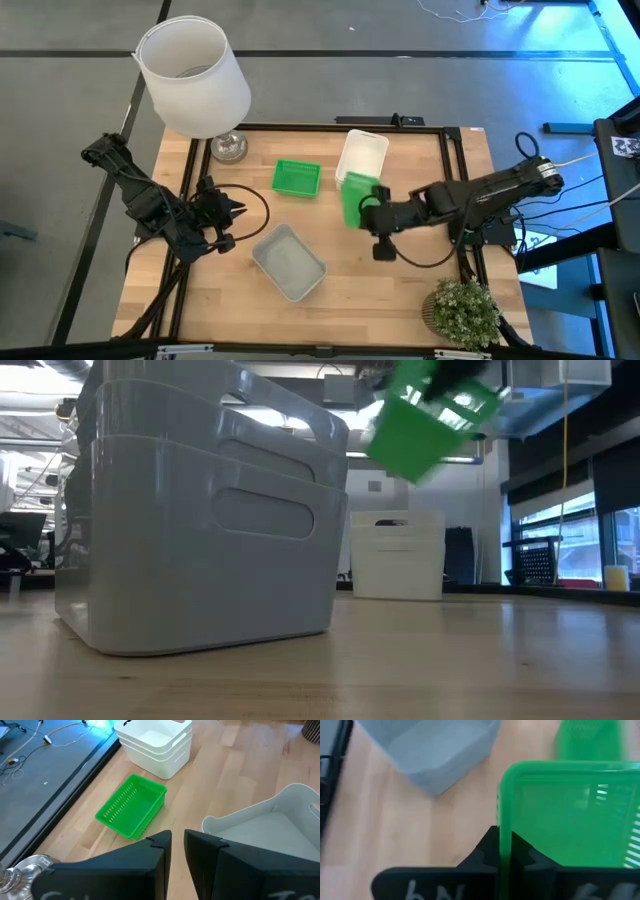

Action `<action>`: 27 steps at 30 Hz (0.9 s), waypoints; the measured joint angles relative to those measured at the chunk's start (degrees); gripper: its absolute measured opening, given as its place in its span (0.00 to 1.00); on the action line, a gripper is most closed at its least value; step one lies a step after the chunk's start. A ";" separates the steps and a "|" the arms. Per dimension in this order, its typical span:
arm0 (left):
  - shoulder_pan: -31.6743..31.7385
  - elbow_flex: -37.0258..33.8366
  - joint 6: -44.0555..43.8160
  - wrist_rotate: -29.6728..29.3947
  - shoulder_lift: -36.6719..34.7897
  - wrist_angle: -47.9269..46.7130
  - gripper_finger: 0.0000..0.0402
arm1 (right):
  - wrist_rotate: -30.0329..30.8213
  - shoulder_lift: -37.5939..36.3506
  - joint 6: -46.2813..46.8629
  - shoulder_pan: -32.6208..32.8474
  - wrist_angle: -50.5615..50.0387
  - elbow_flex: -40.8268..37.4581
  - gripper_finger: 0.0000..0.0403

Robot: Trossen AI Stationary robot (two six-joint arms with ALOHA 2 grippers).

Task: Stack baskets by color
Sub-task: Stack the right green bin on top of the left green bin

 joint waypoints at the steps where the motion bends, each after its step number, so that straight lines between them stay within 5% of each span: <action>1: 0.00 0.00 0.00 0.00 0.01 0.00 0.11 | 1.02 0.12 -4.31 -0.67 0.92 0.86 0.00; 8: 0.02 0.00 -0.07 0.00 -0.01 0.02 0.11 | 2.80 4.29 -37.89 -6.52 10.53 4.09 0.00; 15: 0.00 0.00 -1.57 -0.77 -0.01 0.10 0.11 | -2.78 11.84 -69.50 -12.81 27.95 4.09 0.00; 27: 0.00 0.00 -3.33 -4.92 -1.91 1.26 0.11 | -14.00 23.11 -83.05 -21.84 36.70 4.09 0.00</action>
